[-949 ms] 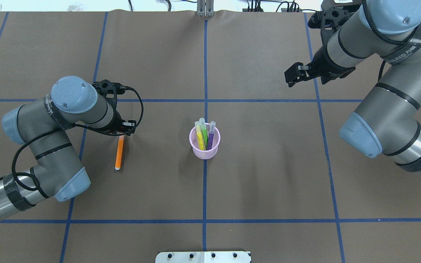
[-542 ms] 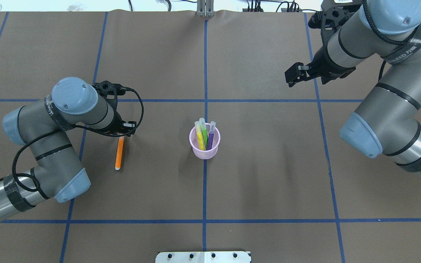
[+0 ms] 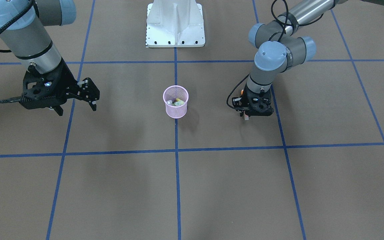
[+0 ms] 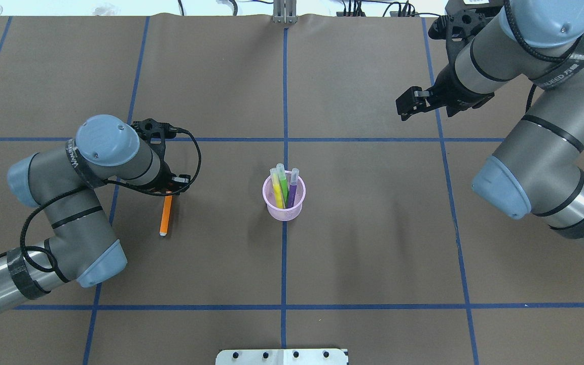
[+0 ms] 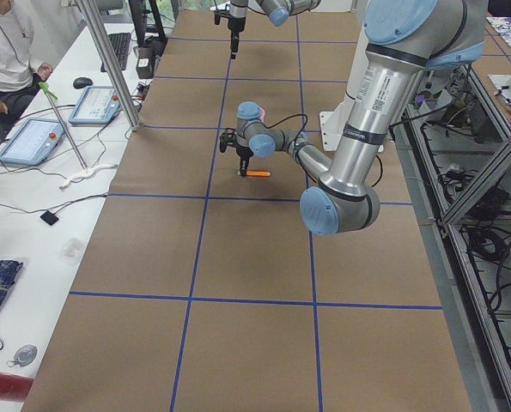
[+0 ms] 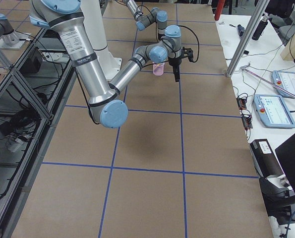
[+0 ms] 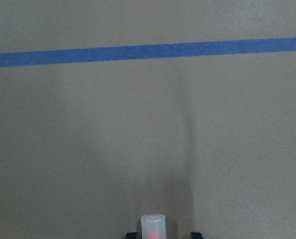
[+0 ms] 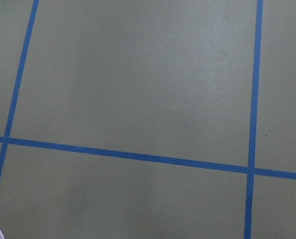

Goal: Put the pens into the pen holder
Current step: 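Close the left gripper on the orange marker, then lift the orange marker with the left gripper and carry it over the cup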

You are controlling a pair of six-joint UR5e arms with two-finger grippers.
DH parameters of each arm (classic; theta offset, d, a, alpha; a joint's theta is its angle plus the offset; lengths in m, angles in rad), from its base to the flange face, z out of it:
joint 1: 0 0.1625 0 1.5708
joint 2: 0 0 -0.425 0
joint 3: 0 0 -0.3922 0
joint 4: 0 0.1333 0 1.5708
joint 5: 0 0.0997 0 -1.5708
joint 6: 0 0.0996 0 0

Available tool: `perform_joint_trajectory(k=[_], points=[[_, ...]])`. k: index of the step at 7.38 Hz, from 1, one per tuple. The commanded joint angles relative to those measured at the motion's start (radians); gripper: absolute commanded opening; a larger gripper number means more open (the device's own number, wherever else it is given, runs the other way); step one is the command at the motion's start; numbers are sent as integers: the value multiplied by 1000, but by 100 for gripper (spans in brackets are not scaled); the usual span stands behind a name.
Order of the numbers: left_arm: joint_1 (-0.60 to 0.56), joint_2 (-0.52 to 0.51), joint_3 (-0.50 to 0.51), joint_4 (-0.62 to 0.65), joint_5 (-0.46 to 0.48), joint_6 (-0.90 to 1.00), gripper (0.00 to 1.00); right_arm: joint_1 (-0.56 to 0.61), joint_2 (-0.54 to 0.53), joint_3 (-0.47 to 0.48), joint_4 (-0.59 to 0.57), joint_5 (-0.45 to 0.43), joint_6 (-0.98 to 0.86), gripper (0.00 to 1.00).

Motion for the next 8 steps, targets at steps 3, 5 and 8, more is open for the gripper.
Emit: perform_joint_trajectory(k=[3,5,8], points=[[1,3,-67,1,1,17,0,0,0,2,0,1,0,100],[14,-15,-166,-66,90,179,0,0,0,2,0,1,0,100],[28,-20,-168,-471,122,286,0,0,0,0,2,-1,0,100]])
